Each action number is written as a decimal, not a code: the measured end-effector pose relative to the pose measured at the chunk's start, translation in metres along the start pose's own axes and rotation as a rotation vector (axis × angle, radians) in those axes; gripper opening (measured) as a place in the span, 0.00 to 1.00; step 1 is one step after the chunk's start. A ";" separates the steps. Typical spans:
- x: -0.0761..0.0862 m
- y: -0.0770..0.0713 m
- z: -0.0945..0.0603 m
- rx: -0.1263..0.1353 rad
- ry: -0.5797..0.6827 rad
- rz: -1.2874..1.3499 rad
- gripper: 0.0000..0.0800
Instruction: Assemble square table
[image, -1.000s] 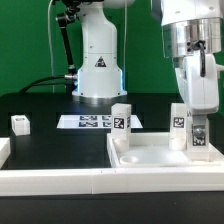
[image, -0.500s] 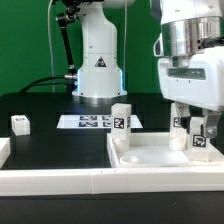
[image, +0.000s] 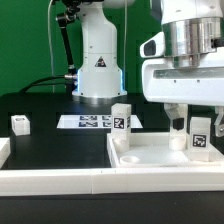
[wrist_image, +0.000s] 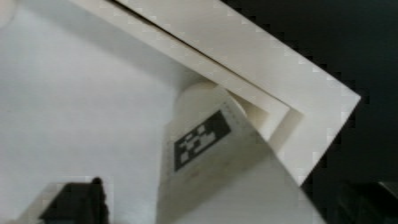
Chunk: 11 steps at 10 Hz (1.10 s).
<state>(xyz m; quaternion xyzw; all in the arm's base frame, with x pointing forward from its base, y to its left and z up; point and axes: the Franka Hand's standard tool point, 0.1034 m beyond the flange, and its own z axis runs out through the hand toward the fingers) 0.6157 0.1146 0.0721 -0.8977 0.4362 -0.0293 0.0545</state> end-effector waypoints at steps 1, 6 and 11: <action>-0.001 0.000 0.001 -0.020 0.015 -0.179 0.81; 0.006 0.001 -0.003 -0.051 0.020 -0.632 0.81; 0.006 0.001 -0.002 -0.051 0.021 -0.606 0.36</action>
Offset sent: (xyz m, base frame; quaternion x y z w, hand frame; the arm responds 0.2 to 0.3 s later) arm 0.0093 0.0056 0.0023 -0.0267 -0.0256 -0.2843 0.9580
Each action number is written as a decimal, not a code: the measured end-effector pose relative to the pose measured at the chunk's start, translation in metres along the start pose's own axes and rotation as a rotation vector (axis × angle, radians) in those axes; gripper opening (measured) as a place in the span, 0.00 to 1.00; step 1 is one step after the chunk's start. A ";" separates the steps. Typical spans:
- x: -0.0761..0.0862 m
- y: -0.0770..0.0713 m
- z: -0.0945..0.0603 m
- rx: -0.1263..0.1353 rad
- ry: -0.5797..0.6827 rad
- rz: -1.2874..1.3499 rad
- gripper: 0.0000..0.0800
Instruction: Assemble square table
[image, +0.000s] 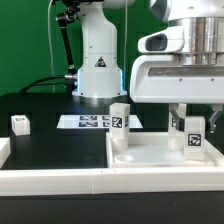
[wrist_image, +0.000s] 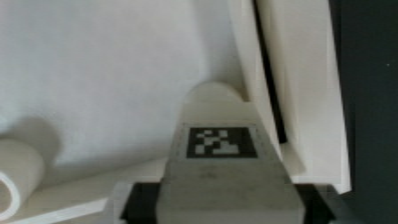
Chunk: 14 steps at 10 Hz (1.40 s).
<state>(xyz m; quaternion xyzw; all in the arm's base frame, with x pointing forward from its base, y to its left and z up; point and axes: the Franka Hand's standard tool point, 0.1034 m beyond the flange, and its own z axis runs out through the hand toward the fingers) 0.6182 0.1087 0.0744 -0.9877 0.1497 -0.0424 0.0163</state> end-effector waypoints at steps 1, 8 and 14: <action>0.000 0.000 0.000 0.000 0.000 0.042 0.36; -0.005 -0.005 0.001 0.031 -0.025 0.860 0.36; -0.001 0.003 0.001 0.057 -0.091 1.399 0.36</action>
Offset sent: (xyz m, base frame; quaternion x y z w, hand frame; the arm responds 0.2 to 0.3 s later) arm -0.0118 -0.0033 0.0013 0.0075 0.0060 0.3896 0.9209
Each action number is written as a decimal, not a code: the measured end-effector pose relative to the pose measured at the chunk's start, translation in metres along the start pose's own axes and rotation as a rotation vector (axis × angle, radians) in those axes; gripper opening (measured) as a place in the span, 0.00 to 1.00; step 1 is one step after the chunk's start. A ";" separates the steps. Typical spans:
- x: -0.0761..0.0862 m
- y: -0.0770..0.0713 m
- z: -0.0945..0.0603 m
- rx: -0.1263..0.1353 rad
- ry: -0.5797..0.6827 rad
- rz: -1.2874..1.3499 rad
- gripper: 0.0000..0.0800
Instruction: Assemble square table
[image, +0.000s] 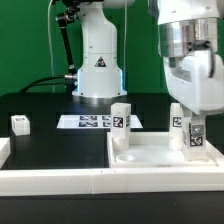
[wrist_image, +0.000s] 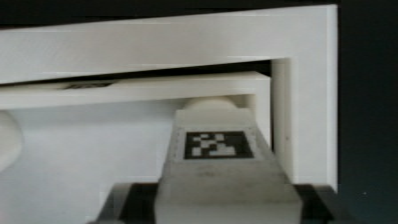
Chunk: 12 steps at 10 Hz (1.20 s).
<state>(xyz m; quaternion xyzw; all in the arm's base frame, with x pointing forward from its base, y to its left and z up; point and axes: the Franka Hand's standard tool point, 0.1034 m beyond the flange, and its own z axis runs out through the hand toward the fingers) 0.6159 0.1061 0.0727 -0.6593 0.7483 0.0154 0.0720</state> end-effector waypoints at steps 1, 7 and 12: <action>0.000 0.000 0.000 0.000 0.001 0.029 0.36; -0.004 -0.001 0.000 0.011 0.004 -0.247 0.77; -0.002 -0.004 -0.001 0.025 0.015 -0.623 0.81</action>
Offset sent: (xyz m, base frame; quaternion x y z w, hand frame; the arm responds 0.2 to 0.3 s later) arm 0.0000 0.0000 0.0000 0.0000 0.0000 -0.0650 0.9979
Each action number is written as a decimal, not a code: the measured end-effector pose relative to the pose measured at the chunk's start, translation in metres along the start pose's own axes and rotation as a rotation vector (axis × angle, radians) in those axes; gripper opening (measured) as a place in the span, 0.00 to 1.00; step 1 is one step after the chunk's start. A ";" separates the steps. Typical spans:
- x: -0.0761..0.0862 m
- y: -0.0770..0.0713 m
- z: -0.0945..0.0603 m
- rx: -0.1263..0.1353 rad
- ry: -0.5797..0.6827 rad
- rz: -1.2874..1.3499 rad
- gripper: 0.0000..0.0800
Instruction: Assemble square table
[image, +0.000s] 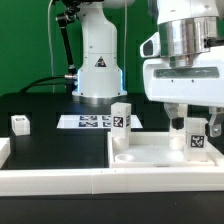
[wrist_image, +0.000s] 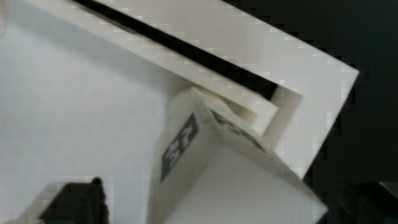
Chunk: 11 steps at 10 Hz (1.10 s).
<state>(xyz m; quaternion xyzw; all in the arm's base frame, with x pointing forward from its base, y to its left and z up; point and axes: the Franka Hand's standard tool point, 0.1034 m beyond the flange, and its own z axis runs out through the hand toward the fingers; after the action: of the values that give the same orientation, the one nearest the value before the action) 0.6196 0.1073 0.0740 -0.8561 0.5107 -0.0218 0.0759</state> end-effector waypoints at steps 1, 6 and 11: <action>-0.001 0.000 0.000 -0.009 0.009 -0.124 0.81; -0.004 -0.001 0.000 -0.051 0.035 -0.639 0.81; -0.002 -0.001 0.000 -0.068 0.042 -0.796 0.69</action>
Offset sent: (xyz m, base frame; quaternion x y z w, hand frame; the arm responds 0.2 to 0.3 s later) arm -0.0013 0.0095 -0.0001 -0.0072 -0.0167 -0.2268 0.9738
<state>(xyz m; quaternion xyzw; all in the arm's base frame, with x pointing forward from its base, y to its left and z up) 0.6193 0.1092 0.0745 -0.9885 0.1410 -0.0500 0.0230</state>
